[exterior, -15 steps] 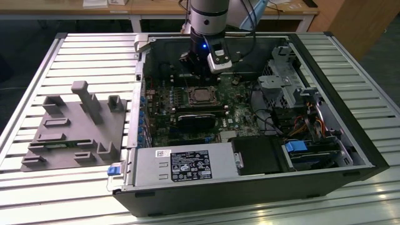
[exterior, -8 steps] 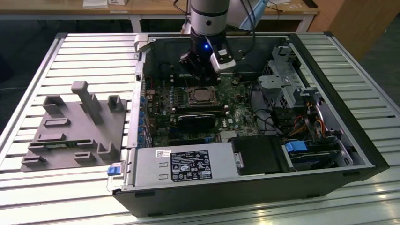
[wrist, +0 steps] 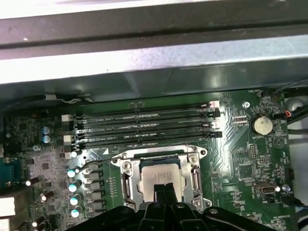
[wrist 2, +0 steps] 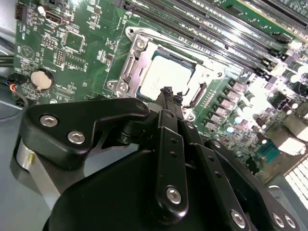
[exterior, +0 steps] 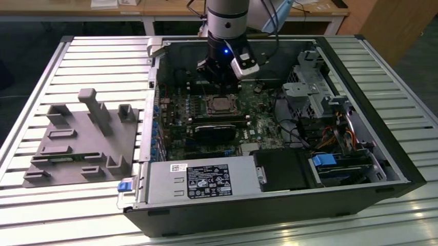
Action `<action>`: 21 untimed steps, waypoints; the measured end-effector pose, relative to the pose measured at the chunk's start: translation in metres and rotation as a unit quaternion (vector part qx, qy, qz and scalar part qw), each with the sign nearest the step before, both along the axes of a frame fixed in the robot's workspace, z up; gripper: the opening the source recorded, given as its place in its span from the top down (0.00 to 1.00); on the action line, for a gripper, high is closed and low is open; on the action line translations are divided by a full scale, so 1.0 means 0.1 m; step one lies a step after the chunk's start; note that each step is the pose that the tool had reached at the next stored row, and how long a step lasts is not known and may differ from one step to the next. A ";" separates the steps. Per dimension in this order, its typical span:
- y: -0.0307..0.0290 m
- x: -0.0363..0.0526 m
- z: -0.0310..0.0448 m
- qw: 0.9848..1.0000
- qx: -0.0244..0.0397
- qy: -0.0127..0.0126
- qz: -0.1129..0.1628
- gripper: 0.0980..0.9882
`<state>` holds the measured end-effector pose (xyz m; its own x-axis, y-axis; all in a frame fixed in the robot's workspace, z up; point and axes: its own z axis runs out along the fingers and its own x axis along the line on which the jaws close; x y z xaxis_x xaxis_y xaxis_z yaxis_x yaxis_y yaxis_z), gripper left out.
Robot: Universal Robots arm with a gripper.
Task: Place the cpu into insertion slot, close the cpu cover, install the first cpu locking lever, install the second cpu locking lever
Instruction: 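Close the cpu cover, then install the first cpu locking lever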
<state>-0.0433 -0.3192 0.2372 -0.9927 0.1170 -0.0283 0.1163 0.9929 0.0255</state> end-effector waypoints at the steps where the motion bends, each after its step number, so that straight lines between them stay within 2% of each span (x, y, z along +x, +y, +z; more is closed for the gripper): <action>1: 0.000 -0.003 -0.001 1.000 -0.001 -0.003 0.000 1.00; 3: 0.000 -0.005 -0.002 1.000 -0.002 -0.005 0.000 1.00; 6: 0.000 -0.006 0.010 1.000 -0.002 -0.005 0.000 1.00; 10: 0.000 -0.006 0.064 1.000 -0.002 -0.005 0.000 1.00; 21: 0.000 -0.006 0.067 1.000 -0.001 -0.005 0.000 1.00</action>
<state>-0.0439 -0.3191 0.2439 -0.9924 0.1167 -0.0395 0.1158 0.9930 0.0238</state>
